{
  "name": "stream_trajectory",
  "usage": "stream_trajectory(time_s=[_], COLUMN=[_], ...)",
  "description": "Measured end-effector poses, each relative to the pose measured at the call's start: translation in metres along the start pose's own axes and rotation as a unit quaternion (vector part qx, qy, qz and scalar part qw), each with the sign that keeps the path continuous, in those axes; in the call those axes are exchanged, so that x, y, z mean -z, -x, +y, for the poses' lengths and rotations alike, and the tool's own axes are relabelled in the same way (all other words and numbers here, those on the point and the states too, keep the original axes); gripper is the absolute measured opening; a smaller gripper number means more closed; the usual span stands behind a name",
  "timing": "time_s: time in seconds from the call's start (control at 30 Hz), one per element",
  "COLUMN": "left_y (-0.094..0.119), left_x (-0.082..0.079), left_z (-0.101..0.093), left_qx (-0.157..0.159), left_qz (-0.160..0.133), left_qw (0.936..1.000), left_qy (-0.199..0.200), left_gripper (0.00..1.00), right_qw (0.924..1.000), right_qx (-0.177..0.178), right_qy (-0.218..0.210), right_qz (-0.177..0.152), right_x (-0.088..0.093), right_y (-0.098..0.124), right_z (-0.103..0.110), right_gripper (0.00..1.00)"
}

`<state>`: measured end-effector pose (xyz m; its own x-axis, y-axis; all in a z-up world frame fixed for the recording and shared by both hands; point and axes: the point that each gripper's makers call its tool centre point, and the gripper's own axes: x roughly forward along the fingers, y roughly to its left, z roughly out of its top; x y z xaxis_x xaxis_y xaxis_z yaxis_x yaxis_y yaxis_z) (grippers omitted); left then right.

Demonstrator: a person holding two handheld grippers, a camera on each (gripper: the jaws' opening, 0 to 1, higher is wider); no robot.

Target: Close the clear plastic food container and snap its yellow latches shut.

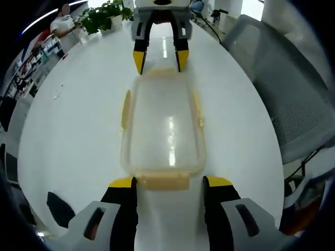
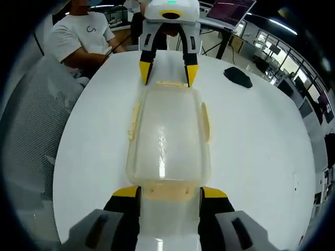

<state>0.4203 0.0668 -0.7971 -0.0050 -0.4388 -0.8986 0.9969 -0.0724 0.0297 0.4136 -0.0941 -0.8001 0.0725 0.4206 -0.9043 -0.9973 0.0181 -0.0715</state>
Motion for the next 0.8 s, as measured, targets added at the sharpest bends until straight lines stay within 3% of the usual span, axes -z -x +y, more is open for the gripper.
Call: stream_trajectory(time_s=[0.27,0.57,0.8], left_y=[-0.0031,-0.0037,-0.0033], left_x=[0.0029,0.0022,0.0027], left_z=[-0.0006,0.0008,0.001], left_qx=[-0.003,-0.006,-0.006], left_qz=[0.009,0.005,0.011], left_qw=[0.9999,0.9996,0.9996], left_qy=[-0.005,0.027,0.026], left_gripper=[0.41,0.39,0.4], right_qw=[0.9999,0.9998,0.9997], right_qx=[-0.007,-0.012,-0.016], right_qy=[0.002,-0.007,-0.012], right_qz=[0.008,0.01,0.011], right_x=[0.0019,0.0019,0.0019], right_y=[-0.0026,-0.0029,-0.0034], right_z=[0.002,0.0044,0.004], right_gripper=[0.38,0.37,0.37])
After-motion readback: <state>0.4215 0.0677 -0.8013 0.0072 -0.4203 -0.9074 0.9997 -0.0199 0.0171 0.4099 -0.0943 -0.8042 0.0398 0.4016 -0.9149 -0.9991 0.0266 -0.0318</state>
